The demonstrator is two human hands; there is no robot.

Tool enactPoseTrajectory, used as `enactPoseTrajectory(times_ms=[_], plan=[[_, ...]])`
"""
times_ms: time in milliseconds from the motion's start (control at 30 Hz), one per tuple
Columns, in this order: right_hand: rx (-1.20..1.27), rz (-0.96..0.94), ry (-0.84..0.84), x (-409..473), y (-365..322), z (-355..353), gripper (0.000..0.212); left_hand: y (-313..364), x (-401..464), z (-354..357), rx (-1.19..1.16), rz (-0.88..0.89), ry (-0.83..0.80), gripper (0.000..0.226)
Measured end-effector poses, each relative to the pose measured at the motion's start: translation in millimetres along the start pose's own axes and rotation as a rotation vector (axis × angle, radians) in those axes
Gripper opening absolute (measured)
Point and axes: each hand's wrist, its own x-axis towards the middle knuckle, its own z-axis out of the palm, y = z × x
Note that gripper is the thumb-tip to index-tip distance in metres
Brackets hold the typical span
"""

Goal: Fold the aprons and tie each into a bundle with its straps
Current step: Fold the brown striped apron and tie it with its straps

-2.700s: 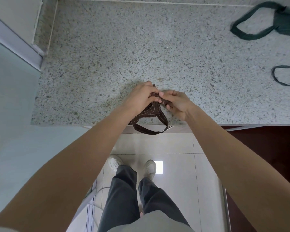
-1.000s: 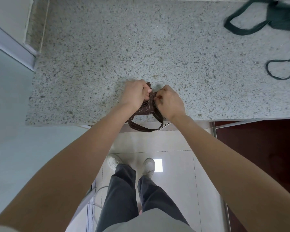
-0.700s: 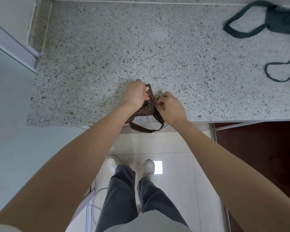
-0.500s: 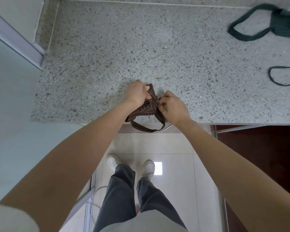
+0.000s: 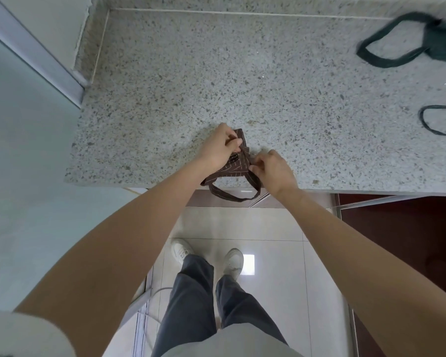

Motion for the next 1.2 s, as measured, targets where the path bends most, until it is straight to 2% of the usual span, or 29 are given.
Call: enactPoseTrajectory(times_ms=[67,133,200,267,333,400,433,500,567,600,633,667,733,800,900,933,1000,1033,1067,1133,1200], plan=[[0.065,0.017,0.016,-4.1,-1.5,-0.8,0.028,-3.1,-10.1,-3.3,-0.003,0.065,0.051,0.021],[0.105,0.012,0.065,-8.1,-3.9,-2.8,0.028,-9.5,-19.2,-10.0,0.028,0.086,0.195,0.027],[0.129,-0.025,0.1,-13.6,-9.2,-3.5,0.022,-20.9,-29.3,-19.0,0.068,-0.002,0.297,0.035],[0.146,-0.068,0.072,-18.4,-17.1,-1.6,0.013,-36.6,-36.7,-24.7,0.089,-0.124,0.19,0.031],[0.187,-0.062,0.009,-22.3,-26.2,3.4,0.011,-46.4,-45.5,-26.3,0.085,-0.151,-0.054,0.025],[0.227,-0.004,-0.039,-25.2,-33.7,8.5,0.014,-48.2,-52.8,-26.6,0.069,-0.145,-0.168,0.018],[0.258,0.018,-0.081,-26.9,-36.3,11.1,0.019,-48.5,-54.2,-27.1,0.069,-0.124,-0.175,0.007],[0.334,0.023,-0.225,-33.3,-40.7,16.0,0.047,-47.5,-52.6,-27.9,0.091,-0.079,-0.159,0.019],[0.271,0.004,-0.345,-40.6,-45.3,20.9,0.083,-45.3,-51.6,-29.6,0.037,-0.075,-0.119,0.014],[0.208,-0.005,-0.353,-43.7,-46.9,23.7,0.091,-45.9,-51.4,-30.8,-0.013,-0.069,-0.096,0.01],[0.16,-0.002,-0.328,-46.7,-50.4,23.7,0.09,-43.9,-53.5,-33.2,-0.058,-0.076,-0.082,0.01],[0.148,0.0,-0.295,-49.6,-54.2,21.6,0.079,-42.6,-54.9,-36.2,-0.087,-0.082,-0.073,0.013],[0.191,-0.024,-0.252,-53.4,-65.8,11.2,0.04,-36.1,-58.4,-45.5,-0.099,-0.072,-0.054,0.016],[0.27,-0.037,-0.156,-54.8,-76.9,-4.9,0.007,-25.5,-63.4,-57.2,-0.161,-0.072,-0.022,0.008],[0.536,0.051,0.042,-56.1,-95.1,-32.7,0.015,-4.8,-76.0,-76.5,-0.475,-0.139,-0.154,0.031],[0.639,0.083,0.061,-56.3,-101.5,-41.6,0.017,1.4,-77.7,-83.2,-0.511,-0.155,-0.197,0.043],[0.816,0.144,0.061,-61.4,-117.4,-56.3,0.019,14.1,-79.3,-97.5,-0.409,-0.187,-0.226,0.062],[0.921,0.184,0.056,-63.7,-125.8,-62.9,0.019,21.9,-79.9,-106.4,-0.33,-0.206,-0.239,0.061],[1.037,0.229,0.055,-65.3,-133.8,-69.3,0.019,31.3,-81.6,-115.7,-0.289,-0.233,-0.271,0.051],[1.253,0.282,0.059,-68.4,-146.6,-82.3,0.021,52.0,-90.9,-134.7,-0.203,-0.307,-0.408,0.012],[1.395,0.275,0.046,-70.8,-155.1,-94.7,0.023,64.8,-97.9,-151.2,-0.104,-0.319,-0.49,0.011]])
